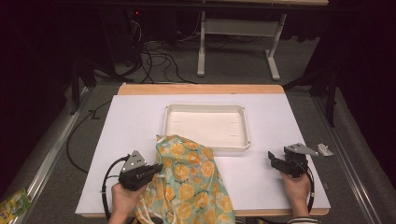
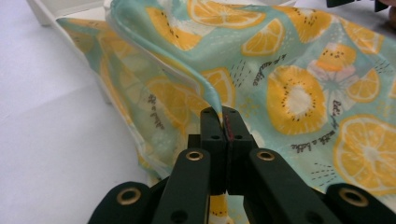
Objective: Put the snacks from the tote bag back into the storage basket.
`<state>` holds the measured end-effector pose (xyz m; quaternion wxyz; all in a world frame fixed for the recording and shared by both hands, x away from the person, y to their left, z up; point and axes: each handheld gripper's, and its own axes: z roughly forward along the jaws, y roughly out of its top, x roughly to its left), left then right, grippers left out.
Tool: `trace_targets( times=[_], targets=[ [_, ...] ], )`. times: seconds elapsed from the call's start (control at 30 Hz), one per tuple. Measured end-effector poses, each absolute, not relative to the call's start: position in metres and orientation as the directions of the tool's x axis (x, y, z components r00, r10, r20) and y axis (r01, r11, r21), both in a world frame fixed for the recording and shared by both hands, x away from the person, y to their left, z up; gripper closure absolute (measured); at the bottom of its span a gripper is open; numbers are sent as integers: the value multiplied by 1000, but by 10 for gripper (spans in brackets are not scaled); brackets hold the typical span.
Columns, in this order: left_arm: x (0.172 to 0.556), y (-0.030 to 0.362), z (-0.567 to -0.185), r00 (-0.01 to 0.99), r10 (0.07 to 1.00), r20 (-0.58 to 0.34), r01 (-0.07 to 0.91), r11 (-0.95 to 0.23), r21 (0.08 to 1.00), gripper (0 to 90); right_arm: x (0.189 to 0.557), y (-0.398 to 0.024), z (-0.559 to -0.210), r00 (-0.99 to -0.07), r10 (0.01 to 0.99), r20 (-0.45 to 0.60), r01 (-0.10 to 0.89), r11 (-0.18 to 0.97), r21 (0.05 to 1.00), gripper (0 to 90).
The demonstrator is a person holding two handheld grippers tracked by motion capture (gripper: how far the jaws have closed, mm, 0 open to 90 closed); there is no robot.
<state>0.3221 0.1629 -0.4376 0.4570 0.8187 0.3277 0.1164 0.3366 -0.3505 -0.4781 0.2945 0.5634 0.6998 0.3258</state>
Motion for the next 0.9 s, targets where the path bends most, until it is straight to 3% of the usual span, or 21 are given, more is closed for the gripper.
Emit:
trace_targets(
  times=[0.17, 0.33, 0.8, 0.9],
  targets=[
    [323, 158, -432, 772, 626, -109, 413, -365, 834, 896, 337, -350, -478, -196, 979, -52, 595, 161, 787, 317],
    [325, 153, -427, 785, 610, -110, 394, -354, 848, 896, 337, -347, -479, -200, 977, -73, 595, 180, 783, 387],
    [329, 137, -416, 812, 573, -108, 364, -354, 862, 896, 338, -350, -479, -220, 975, -29, 624, 164, 764, 305],
    [330, 134, -414, 815, 570, -103, 357, -353, 865, 896, 340, -351, -479, -247, 969, -10, 638, 170, 751, 336]
  ],
)
